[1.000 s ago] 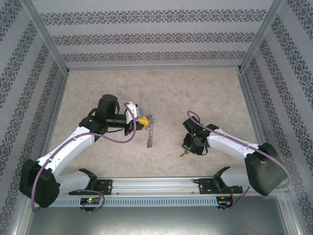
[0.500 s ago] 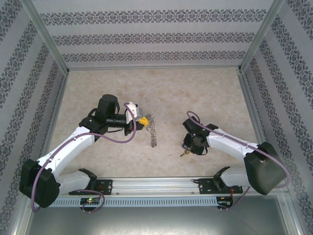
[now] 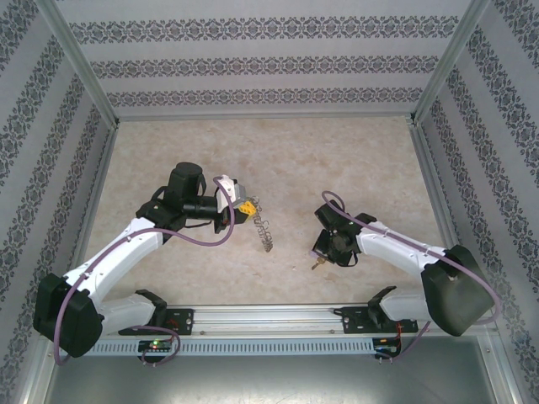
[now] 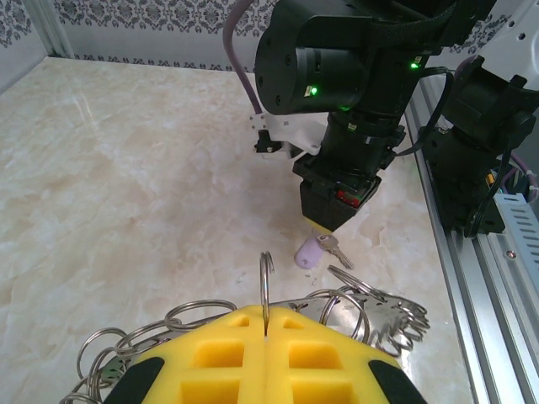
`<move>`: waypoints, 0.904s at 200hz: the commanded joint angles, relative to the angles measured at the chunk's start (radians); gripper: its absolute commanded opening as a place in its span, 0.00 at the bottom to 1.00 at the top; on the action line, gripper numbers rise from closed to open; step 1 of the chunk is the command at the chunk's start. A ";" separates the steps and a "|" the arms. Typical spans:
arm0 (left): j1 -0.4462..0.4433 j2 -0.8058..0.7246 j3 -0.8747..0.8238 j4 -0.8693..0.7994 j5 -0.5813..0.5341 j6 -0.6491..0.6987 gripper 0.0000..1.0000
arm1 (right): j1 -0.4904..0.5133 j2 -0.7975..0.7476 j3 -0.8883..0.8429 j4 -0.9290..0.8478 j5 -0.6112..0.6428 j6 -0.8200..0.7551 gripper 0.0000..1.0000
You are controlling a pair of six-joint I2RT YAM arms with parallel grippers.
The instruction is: Put the keys on the keyring
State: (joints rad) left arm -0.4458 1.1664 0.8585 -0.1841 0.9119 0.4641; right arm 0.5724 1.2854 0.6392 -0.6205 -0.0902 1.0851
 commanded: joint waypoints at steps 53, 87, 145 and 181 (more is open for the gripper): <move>-0.013 -0.001 0.019 0.015 0.022 0.003 0.00 | 0.056 -0.318 0.081 0.062 0.079 -0.530 0.00; -0.015 -0.004 0.032 0.019 0.035 -0.007 0.00 | 0.072 -0.497 0.061 0.231 -0.060 -0.882 0.00; -0.057 -0.007 0.036 -0.041 0.021 0.050 0.00 | 0.137 -0.558 0.050 0.348 -0.330 -1.403 0.00; -0.089 0.005 0.059 -0.066 0.001 0.064 0.00 | 0.150 -0.496 0.082 0.382 -0.356 -1.467 0.00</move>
State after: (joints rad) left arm -0.5079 1.1679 0.8627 -0.2241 0.9073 0.4873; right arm 0.7052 0.7708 0.6865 -0.2970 -0.3893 -0.2485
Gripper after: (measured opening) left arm 0.065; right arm 0.052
